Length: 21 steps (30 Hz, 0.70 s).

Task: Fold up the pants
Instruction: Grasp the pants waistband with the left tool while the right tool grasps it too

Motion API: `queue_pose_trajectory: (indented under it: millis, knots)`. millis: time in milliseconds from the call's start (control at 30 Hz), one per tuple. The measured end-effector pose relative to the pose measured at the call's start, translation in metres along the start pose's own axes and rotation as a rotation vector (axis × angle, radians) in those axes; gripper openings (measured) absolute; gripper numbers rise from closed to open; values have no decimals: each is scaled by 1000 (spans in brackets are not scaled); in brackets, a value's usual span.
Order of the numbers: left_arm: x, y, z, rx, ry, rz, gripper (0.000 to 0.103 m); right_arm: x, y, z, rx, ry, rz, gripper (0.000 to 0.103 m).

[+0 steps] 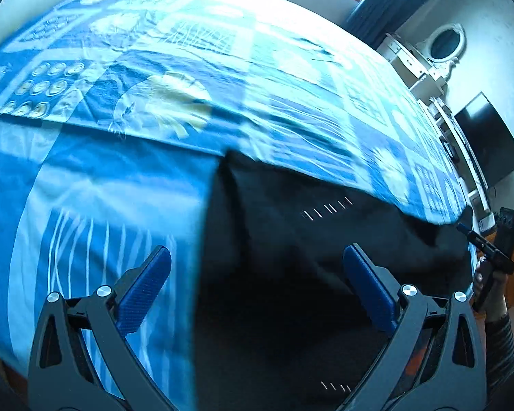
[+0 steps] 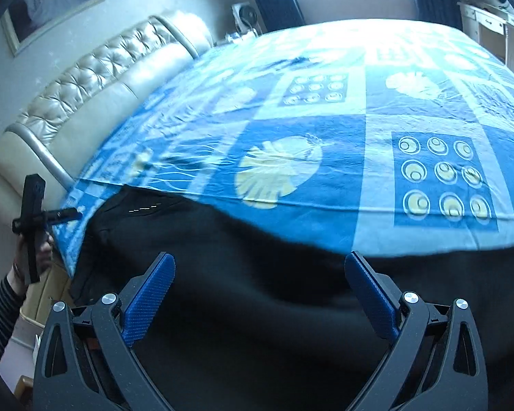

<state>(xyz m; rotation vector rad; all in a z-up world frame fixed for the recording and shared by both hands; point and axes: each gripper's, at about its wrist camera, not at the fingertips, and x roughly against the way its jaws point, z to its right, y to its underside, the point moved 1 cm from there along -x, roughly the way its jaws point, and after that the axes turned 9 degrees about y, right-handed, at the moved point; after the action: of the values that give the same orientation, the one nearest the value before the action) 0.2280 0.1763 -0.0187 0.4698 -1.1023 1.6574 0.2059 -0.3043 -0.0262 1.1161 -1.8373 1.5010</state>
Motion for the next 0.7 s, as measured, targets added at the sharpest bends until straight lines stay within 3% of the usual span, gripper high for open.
queue_pose_trajectory:
  millis: [167,333,467,500,533,600,667,700]
  knots:
    - [-44,-35,-25,48,69,-74,101,-50,-23,10,32,-21,-103,99]
    - [-80,-49,-25,22,81,-150,101,-84,-26,-3,129,-16,-183,98]
    - [-98,-53,-29,25,73,-192,83,-98,-20,-21,241,-19,-230,95]
    - [-100,-54,-29,19,67,-188,79,-100,-19,-25,262,-24,-241,79]
    - [-101,-54,-29,14,67,-188,77,-104,-16,-28,288,-17,-264,52]
    - [-101,-54,-27,0,51,-190,58,-105,-14,-30,315,8,-274,49]
    - [-102,-53,-27,-8,-16,-195,40,-102,-14,-30,315,-16,-281,30]
    - [-101,-53,-27,-3,-10,-196,26,-100,-15,-31,312,-33,-284,10]
